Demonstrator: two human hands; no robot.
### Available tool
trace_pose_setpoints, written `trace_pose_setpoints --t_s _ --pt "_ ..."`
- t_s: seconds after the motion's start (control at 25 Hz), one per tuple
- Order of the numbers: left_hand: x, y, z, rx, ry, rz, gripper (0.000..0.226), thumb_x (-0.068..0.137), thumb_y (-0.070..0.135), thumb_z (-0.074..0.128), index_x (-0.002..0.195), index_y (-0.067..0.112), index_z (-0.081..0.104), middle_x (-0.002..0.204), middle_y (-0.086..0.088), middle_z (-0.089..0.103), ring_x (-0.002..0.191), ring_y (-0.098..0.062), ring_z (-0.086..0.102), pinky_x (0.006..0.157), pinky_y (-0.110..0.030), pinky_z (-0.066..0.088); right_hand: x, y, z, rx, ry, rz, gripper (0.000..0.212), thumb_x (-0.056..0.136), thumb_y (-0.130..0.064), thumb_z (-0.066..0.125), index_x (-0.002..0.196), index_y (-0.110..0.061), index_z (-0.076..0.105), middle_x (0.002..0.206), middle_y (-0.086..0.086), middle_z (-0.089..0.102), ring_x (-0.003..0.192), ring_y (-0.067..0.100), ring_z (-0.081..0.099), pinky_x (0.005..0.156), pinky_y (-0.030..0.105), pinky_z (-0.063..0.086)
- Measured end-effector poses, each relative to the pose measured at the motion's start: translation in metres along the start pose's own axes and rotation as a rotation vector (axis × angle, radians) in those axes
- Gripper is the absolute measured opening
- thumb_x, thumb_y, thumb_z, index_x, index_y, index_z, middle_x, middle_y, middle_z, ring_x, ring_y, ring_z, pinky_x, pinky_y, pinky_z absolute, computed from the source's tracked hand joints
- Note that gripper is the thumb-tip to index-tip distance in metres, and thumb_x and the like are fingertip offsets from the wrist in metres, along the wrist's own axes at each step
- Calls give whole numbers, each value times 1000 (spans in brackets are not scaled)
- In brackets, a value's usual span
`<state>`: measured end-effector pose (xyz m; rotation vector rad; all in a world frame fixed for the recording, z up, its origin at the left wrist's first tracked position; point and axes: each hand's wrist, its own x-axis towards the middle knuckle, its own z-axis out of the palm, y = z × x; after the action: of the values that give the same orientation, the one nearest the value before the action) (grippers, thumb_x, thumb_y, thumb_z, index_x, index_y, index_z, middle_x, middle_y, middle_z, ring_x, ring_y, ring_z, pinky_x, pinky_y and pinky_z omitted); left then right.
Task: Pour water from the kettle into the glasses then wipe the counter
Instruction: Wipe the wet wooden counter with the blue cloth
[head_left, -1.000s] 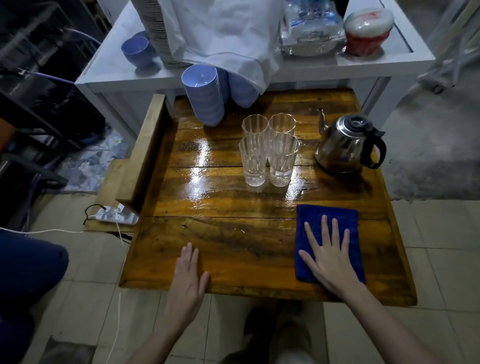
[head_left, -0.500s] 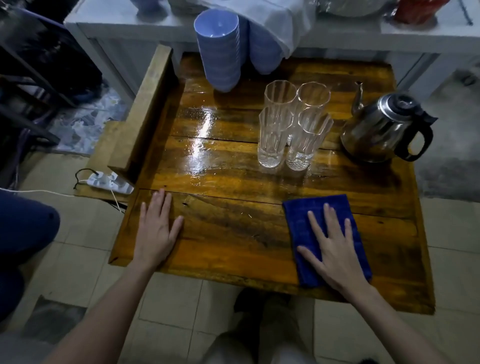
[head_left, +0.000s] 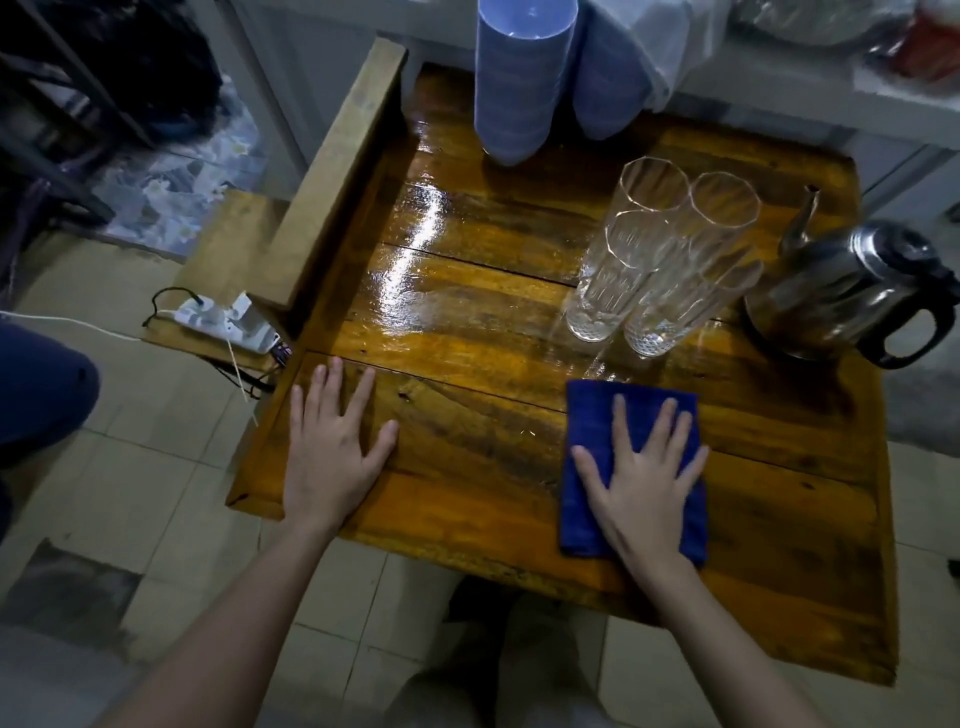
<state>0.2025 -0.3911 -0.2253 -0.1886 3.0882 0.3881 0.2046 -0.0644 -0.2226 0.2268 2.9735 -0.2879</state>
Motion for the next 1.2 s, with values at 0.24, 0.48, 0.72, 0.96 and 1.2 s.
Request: trace_pose_setpoints --t_s 0.24,0.48,0.72,0.96,1.2 --pt "1 -3 3 21 20 11 68 93 60 31 153 29 21 162 -9 13 150 -23 6 121 -48 7 -4 -104 19 -17 -58 -343 90 81 -83 21 155 -32 8 162 21 -8 148 38 -12 115 64 -3" --pt "1 -2 3 29 11 12 67 94 60 32 153 29 20 162 -9 12 150 -23 6 121 -47 6 -15 -86 21 -43 -46 -490 64 95 -64 24 153 -39 14 163 15 2 151 32 -3 117 62 6" --pt "2 -4 1 13 6 20 67 94 59 31 153 28 21 162 -11 12 150 -24 5 121 -49 6 -16 22 -8 -177 -150 -643 69 94 -67 26 154 -38 10 165 5 -1 151 23 -3 119 54 8" --pt "3 -3 1 23 6 8 64 96 57 27 153 27 20 162 -11 11 151 -24 4 121 -49 4 14 81 -34 -263 -255 -658 79 89 -73 25 155 -30 16 165 9 0 151 32 6 117 59 8" --pt "4 -2 1 -15 12 -3 60 99 51 27 153 26 20 162 -8 10 151 -21 2 122 -47 4 21 -21 -11 -251 -253 -875 83 87 -75 31 155 -32 10 164 13 0 151 34 -2 115 63 12"
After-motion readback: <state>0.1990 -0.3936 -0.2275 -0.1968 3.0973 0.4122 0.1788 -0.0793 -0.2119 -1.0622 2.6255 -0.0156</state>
